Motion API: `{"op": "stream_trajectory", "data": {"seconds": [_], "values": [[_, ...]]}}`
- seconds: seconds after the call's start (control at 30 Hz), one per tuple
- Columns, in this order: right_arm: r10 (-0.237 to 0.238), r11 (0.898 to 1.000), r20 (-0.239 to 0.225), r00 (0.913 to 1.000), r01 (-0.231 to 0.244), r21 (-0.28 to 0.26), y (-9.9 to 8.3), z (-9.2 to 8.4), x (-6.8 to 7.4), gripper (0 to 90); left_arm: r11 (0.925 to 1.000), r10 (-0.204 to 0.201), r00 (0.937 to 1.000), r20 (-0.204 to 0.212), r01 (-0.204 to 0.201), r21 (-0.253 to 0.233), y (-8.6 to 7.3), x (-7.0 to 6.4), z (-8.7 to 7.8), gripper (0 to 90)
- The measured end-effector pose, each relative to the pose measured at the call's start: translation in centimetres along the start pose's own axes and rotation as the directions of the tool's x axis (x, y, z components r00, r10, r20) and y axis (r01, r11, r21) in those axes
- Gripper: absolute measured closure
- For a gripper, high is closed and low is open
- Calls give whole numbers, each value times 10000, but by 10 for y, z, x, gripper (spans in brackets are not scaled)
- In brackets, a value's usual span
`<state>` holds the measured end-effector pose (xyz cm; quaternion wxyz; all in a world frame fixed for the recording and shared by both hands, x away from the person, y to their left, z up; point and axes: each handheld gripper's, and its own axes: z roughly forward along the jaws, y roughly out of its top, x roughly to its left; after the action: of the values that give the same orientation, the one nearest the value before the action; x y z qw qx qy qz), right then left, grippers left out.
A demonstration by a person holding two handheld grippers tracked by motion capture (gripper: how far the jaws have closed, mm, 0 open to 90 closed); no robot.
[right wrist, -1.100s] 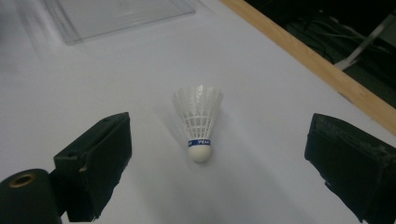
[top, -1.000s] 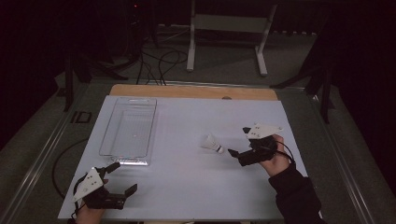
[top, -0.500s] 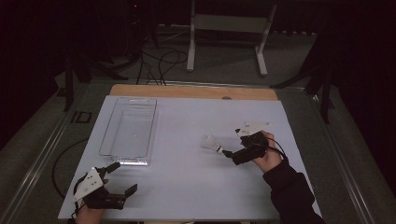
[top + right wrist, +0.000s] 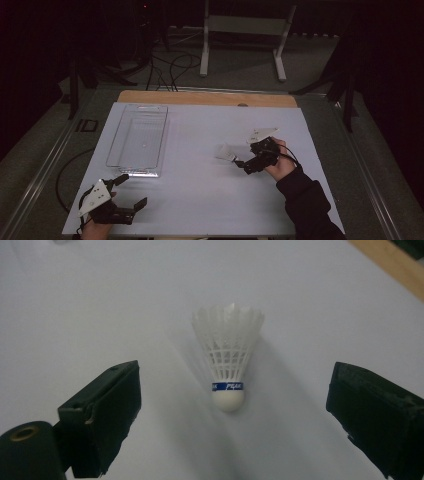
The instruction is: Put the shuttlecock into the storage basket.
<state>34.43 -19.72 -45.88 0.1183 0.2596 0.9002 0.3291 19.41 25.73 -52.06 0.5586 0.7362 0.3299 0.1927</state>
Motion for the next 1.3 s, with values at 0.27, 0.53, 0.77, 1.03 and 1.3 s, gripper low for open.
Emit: {"op": "stream_trajectory", "data": {"seconds": [0.27,0.53,0.77,1.03,1.3], "values": [[57,9987,-51,10000,-54,508,3,12,-4,76,10000,-16,10000,12,16,-9,0,0,0,3],[409,9932,-219,9989,-382,1095,4,21,-8,76,10000,-34,10000,46,34,32,0,0,0,3],[507,9857,-394,9979,-437,1630,6,29,-8,76,10000,-23,10000,58,23,28,0,0,0,3],[1124,9639,-293,9932,-1018,2461,6,40,-14,77,10000,-37,10000,73,37,24,0,0,0,3],[1437,9470,-478,9885,-1234,2967,5,49,-17,81,10000,-48,10000,74,47,37,-1,0,0,3]]}}
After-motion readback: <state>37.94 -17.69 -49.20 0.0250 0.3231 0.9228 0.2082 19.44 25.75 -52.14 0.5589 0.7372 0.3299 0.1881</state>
